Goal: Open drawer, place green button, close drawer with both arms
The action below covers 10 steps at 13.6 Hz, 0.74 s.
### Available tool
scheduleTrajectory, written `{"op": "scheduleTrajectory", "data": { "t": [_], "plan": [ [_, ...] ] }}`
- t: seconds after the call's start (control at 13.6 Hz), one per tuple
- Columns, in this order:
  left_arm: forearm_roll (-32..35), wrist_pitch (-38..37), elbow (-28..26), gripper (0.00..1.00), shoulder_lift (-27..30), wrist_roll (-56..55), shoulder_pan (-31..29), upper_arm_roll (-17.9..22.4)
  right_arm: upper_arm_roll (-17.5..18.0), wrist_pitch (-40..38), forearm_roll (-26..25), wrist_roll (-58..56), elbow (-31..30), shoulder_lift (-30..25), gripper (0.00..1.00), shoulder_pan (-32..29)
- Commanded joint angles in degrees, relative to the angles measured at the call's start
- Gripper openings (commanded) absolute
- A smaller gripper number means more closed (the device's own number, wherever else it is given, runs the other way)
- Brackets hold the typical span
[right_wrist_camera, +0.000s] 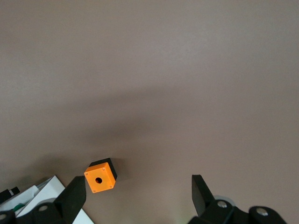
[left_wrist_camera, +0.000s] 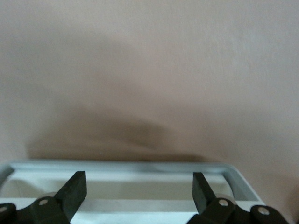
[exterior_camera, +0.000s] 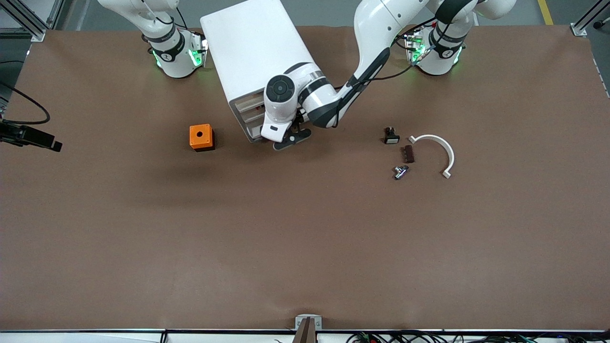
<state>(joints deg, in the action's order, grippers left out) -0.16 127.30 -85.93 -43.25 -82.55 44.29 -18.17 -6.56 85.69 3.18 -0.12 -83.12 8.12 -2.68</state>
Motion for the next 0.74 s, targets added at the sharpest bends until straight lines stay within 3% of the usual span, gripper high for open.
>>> {"op": "scheduleTrajectory", "data": {
  "t": [0.0,0.44,0.66],
  "plan": [
    [-0.01,1.45,-1.08,1.00,0.88,-2.35,0.09,-1.86,1.38,0.71,-2.74,-1.12,-0.47,-1.88,1.00,-0.66],
    [-3.53,2.42,-1.08,1.00,0.88,-1.05,-0.34,-3.10,1.56,0.01,-3.71,-0.50,4.37,-1.62,1.00,-0.22],
    [-1.78,1.98,-1.08,1.00,1.58,10.44,-5.51,-1.78,1.64,0.00,-3.89,-0.41,4.37,-1.62,1.00,-0.04]
  ]
}}
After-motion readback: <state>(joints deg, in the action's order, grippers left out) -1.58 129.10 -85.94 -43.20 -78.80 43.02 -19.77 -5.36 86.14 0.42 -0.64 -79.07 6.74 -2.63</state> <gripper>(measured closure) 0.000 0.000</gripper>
